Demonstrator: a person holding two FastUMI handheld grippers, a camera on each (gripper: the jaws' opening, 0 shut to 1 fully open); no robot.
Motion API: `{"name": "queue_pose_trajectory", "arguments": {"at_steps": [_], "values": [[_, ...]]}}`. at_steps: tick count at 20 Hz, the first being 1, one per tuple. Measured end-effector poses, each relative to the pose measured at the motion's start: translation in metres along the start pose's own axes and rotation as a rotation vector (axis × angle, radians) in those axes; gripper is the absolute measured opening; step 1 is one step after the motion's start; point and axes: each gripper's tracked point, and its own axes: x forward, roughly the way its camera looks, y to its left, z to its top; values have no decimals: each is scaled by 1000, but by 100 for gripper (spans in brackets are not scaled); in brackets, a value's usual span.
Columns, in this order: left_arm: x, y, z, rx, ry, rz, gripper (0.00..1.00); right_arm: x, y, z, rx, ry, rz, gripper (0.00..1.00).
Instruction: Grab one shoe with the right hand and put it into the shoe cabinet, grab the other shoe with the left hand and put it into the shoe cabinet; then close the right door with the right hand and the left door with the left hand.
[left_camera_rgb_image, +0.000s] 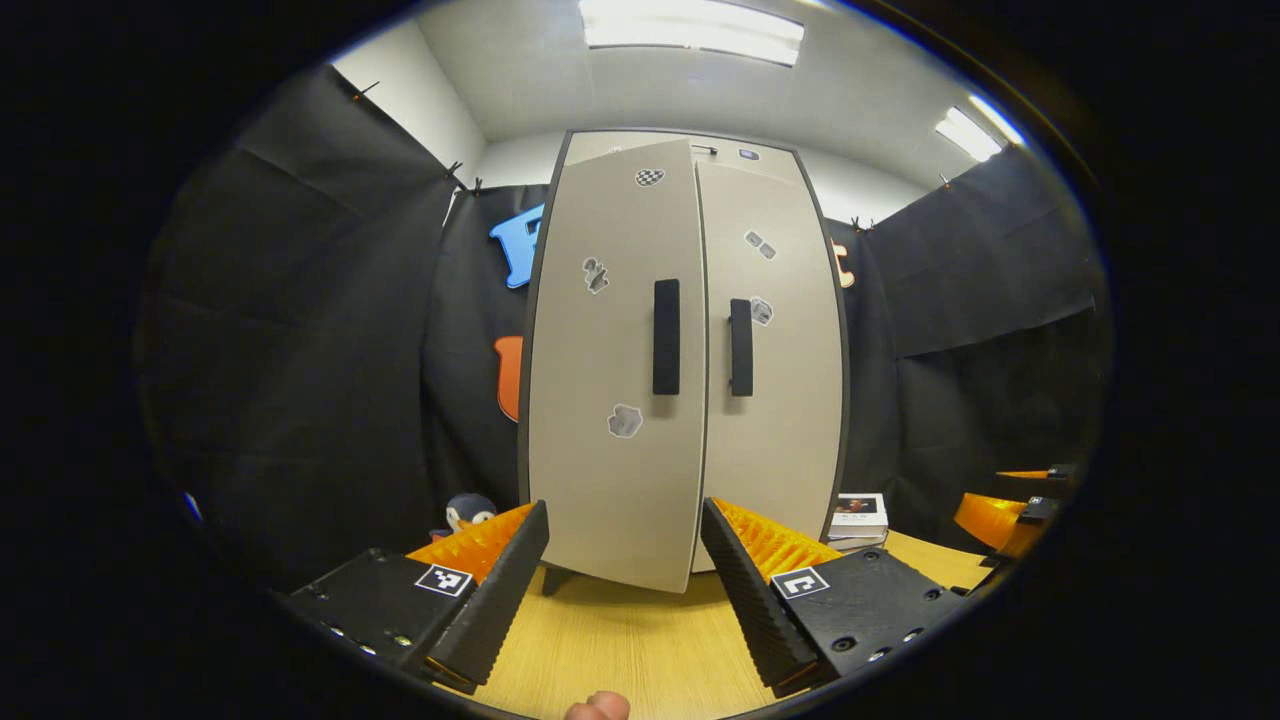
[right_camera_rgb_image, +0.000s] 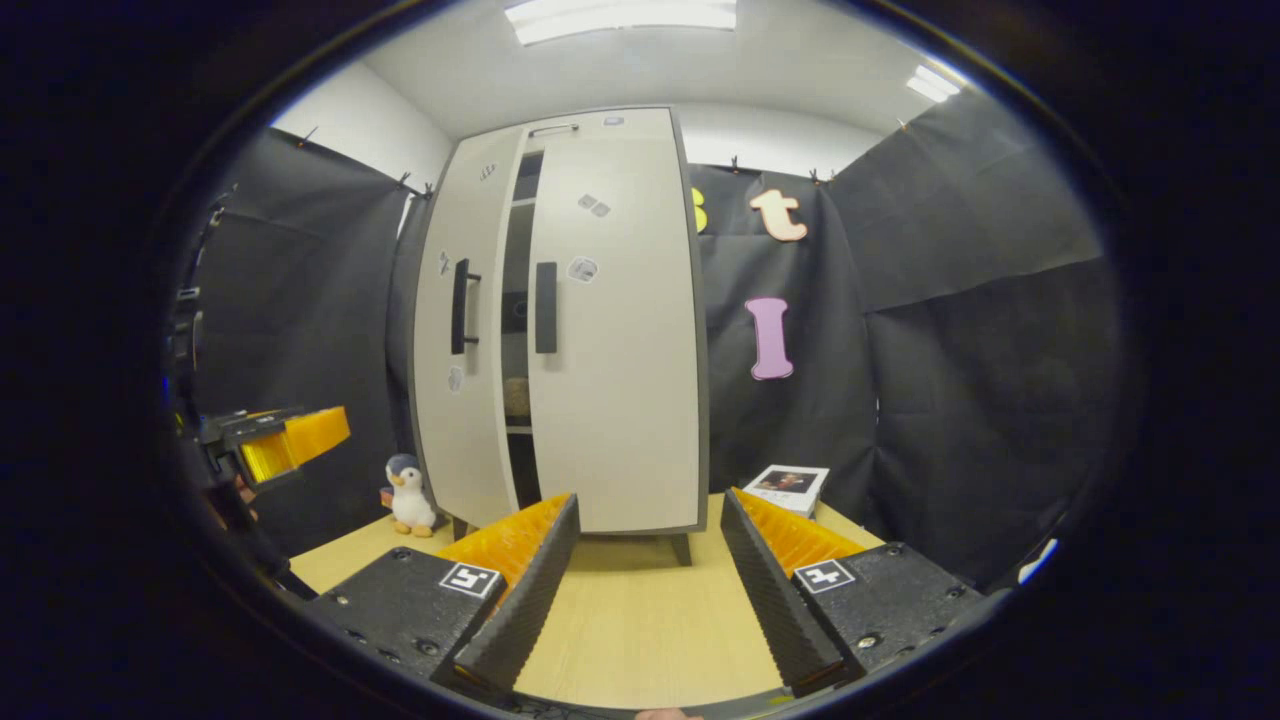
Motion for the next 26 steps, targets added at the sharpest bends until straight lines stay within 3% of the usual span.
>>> {"name": "queue_pose_trajectory", "arguments": {"at_steps": [3, 9, 10, 12, 13, 14, 17, 18, 23, 24, 25, 26], "values": [[-6, -4, -5, -28, 9, 1, 93, -2, 5, 2, -7, -1, 8, 92], [-22, 3, 0, 14, -33, 28, 93, -4, 14, 4, 7, -6, 22, 92], [-24, 1, 1, 6, -32, 25, 93, -4, 15, 5, 8, -7, 23, 88], [-27, -3, 4, -9, -43, 20, 93, -5, 16, 5, 5, -8, 23, 92], [-27, -3, 4, -8, -46, 18, 93, -5, 17, 6, 6, -11, 25, 88], [-28, -3, 4, -3, -48, 20, 93, -5, 18, 7, 8, -14, 26, 92], [-28, -2, 2, 3, -46, 21, 93, -7, 18, 8, 12, -17, 28, 92], [-28, -3, 3, -3, -44, 17, 93, -7, 19, 8, 13, -18, 27, 88], [-29, -3, 3, -3, -42, 19, 93, -9, 17, 8, 18, -18, 24, 92], [-30, -4, 2, -4, -39, 16, 93, -9, 17, 8, 17, -17, 24, 87], [-30, -5, 3, -4, -40, 13, 93, -9, 17, 7, 18, -17, 23, 92], [-30, -6, 3, -4, -40, 13, 93, -9, 16, 8, 20, -18, 24, 88]]}}
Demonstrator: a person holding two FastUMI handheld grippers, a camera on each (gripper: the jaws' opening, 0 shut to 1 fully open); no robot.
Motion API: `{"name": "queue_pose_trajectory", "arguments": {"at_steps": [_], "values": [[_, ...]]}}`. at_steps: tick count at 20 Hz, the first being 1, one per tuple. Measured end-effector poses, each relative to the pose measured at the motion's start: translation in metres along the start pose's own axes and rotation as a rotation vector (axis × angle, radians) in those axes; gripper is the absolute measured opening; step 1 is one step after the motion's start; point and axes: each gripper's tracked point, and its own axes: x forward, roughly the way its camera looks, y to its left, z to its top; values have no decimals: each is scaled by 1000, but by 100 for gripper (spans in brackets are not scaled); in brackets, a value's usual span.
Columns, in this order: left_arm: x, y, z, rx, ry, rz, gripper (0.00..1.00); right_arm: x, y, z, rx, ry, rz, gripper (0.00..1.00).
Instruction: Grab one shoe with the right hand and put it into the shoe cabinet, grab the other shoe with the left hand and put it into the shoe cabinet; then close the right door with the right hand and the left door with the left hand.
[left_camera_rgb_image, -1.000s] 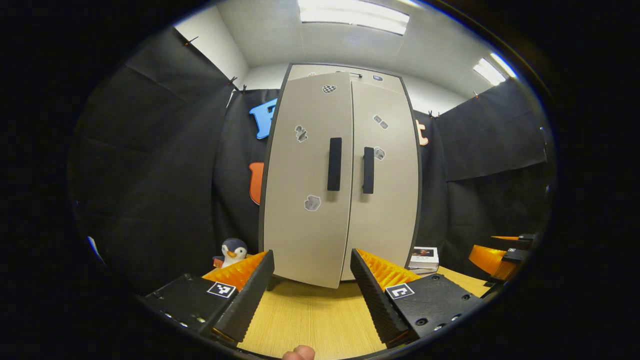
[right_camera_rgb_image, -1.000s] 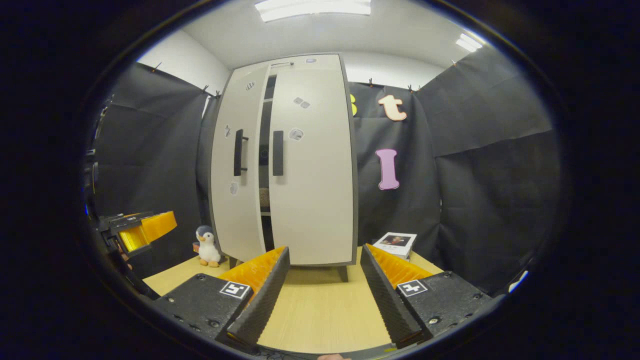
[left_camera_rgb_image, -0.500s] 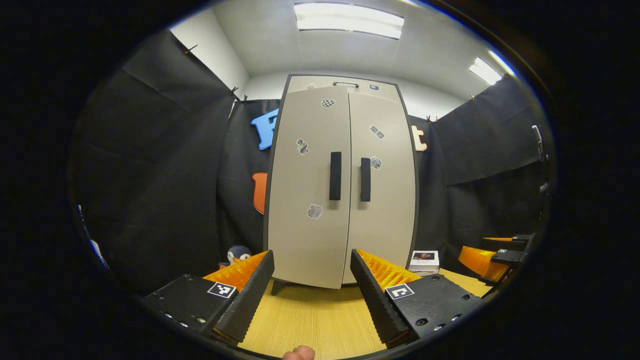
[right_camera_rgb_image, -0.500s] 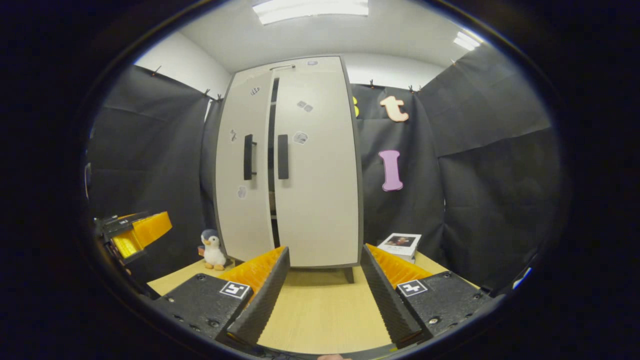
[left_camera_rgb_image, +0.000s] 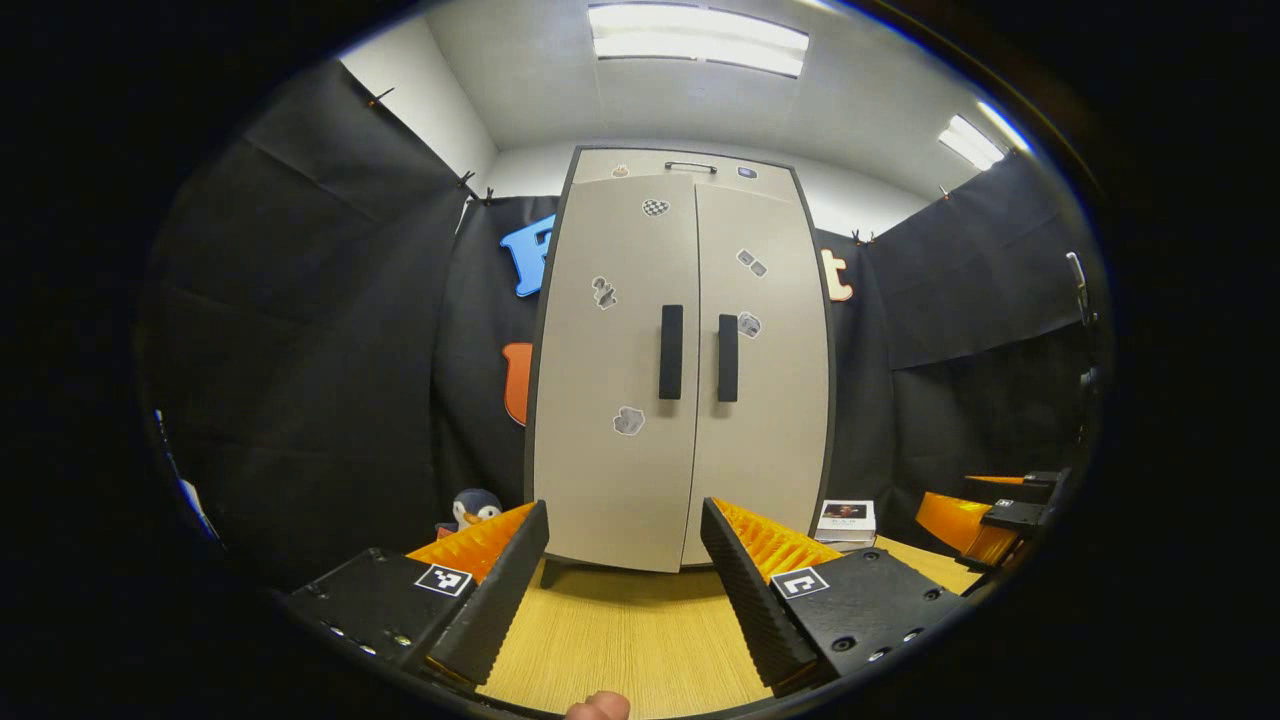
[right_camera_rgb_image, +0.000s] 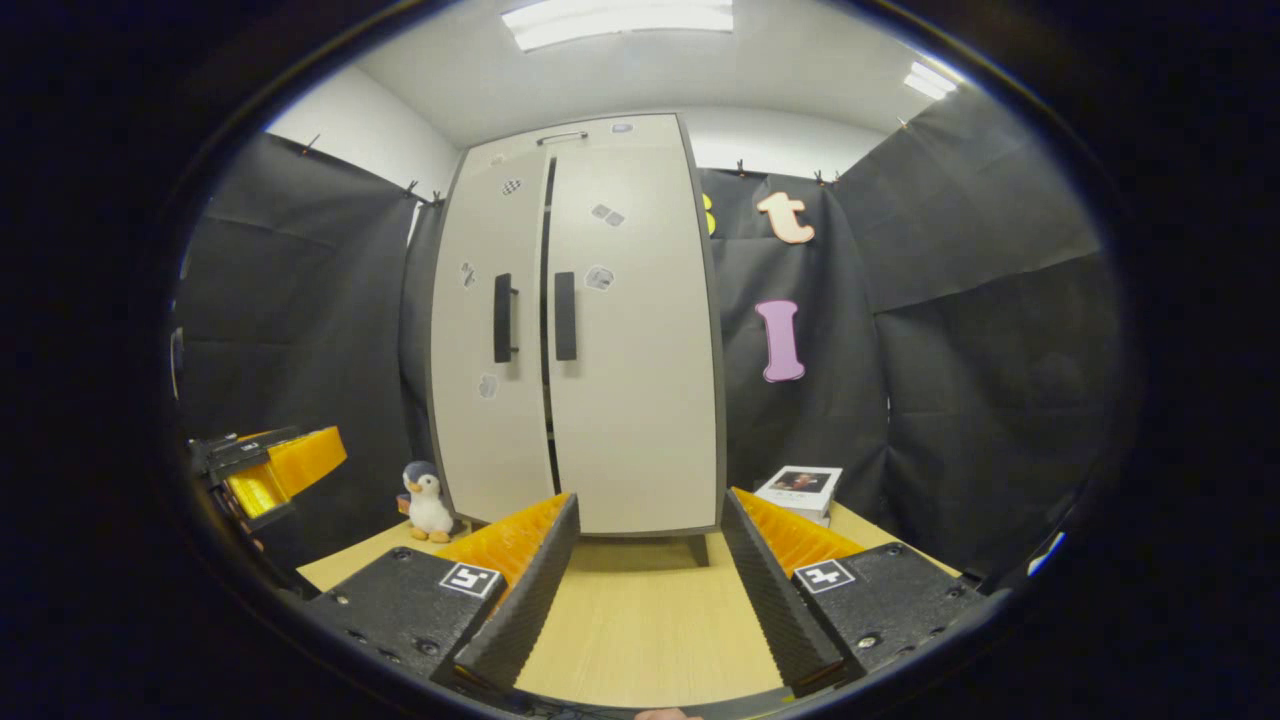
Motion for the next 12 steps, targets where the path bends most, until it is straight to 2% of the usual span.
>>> {"name": "queue_pose_trajectory", "arguments": {"at_steps": [1, 2, 3, 4, 7, 8, 9, 12], "values": [[0, 0, 0, 1, 1, -1, 93, 0, 0, 1, 1, -1, 1, 92], [0, -1, 0, 2, 1, -3, 93, -1, 0, 2, 1, -4, 1, 92], [-1, -2, 0, 4, 0, -6, 93, -1, -1, 3, -2, -6, 1, 88], [0, -2, 0, 6, -2, -9, 93, 0, -1, 3, -4, -8, 0, 92], [0, -5, 0, -3, 2, -21, 93, 0, -2, 4, 0, -11, 1, 92], [1, -7, 1, -9, 2, -25, 93, 0, -1, 4, 2, -11, 2, 88], [1, -7, 1, -8, 1, -24, 93, 0, -1, 4, 2, -10, 4, 92], [1, -8, 0, 3, 3, -29, 93, 1, 1, 5, -5, -11, 8, 92]]}}
